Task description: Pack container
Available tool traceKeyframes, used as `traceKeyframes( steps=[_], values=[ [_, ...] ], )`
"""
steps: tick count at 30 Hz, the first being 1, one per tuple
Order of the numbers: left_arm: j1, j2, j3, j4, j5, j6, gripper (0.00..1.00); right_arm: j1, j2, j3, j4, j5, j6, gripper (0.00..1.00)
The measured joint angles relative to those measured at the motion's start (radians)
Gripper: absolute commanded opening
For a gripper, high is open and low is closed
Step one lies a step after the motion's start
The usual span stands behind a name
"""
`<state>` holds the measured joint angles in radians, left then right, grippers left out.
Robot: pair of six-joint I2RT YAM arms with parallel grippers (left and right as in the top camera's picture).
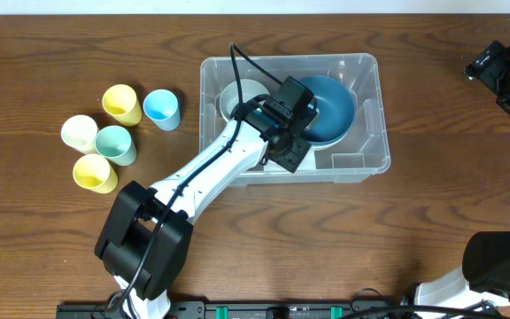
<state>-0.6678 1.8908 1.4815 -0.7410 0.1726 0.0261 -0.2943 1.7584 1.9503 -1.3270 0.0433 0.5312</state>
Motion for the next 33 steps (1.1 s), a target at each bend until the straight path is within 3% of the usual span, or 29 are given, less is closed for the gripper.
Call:
traceKeyframes(
  steps=[8,13,16,20,33],
  values=[
    [0.007,-0.037,0.011,-0.086,0.001,-0.003,0.71,0.0,0.0,0.0,0.0,0.0,0.0,0.99],
    [0.034,-0.183,0.027,-0.092,0.0,-0.003,0.72,0.0,0.0,0.0,0.0,0.0,0.0,0.99],
    [0.056,-0.291,0.047,-0.092,0.0,-0.006,0.59,0.0,0.0,0.0,0.0,0.0,0.0,0.99],
    [0.082,-0.379,0.069,-0.106,0.0,-0.002,0.56,0.0,0.0,0.0,0.0,0.0,0.0,0.99],
    [0.097,-0.19,0.047,-0.137,-0.021,0.0,0.56,0.0,0.0,0.0,0.0,0.0,0.0,0.99]
  ],
)
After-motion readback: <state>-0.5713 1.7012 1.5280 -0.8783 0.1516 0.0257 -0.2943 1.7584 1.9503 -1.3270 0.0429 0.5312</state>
